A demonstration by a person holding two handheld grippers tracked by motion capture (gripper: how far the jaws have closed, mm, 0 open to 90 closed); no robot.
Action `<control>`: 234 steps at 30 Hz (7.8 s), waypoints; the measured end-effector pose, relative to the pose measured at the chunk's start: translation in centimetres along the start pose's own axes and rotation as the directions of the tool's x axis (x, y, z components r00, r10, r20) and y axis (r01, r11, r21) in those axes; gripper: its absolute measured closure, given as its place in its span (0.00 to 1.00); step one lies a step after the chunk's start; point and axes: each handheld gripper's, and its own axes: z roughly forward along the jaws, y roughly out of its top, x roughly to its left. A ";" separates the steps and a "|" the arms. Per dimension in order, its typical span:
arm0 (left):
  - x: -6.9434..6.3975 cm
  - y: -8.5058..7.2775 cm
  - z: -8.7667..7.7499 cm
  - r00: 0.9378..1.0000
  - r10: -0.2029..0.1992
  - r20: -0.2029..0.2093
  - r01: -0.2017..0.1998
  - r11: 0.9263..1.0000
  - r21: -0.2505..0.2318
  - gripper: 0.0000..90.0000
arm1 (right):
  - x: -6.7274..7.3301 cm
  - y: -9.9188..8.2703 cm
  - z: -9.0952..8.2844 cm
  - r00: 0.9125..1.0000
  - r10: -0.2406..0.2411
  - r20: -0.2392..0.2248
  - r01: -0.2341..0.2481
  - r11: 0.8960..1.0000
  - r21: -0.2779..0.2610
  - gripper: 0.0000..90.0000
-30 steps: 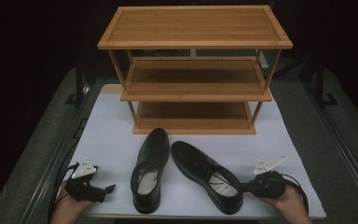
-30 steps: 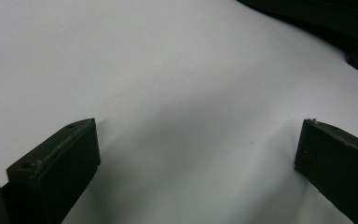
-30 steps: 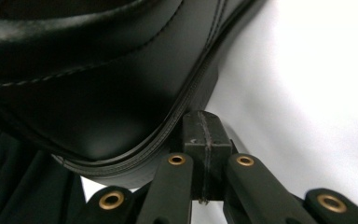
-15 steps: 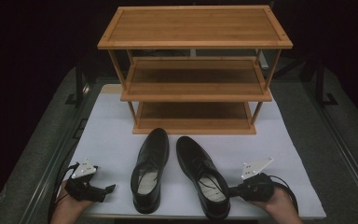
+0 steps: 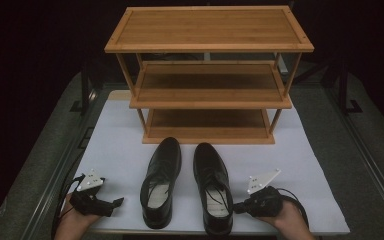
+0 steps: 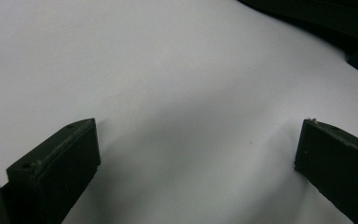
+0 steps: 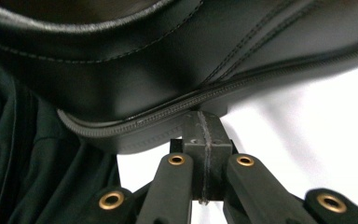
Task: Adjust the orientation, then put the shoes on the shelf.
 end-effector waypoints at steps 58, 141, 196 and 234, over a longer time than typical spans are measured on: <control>0.0 0.0 0.0 1.000 0.000 -0.001 0.000 1.000 -0.002 0.00 | 0.6 7.8 -1.1 0.992 0.052 0.115 -0.028 0.979 -0.203 0.95; -3.3 10.1 -2.9 0.968 0.091 0.233 -0.041 0.976 -0.212 0.39 | -2.7 10.1 -1.0 0.975 0.138 0.173 -0.083 0.953 -0.292 0.55; -5.7 11.9 -0.3 0.963 0.136 0.233 -0.095 0.979 -0.180 0.98 | -2.6 9.6 -0.2 0.956 0.157 0.250 -0.088 0.960 -0.267 0.97; -4.8 21.7 5.6 0.992 0.099 0.078 -0.070 0.947 -0.313 0.99 | -9.0 9.2 -5.1 0.865 0.329 0.379 -0.165 0.900 -0.403 0.97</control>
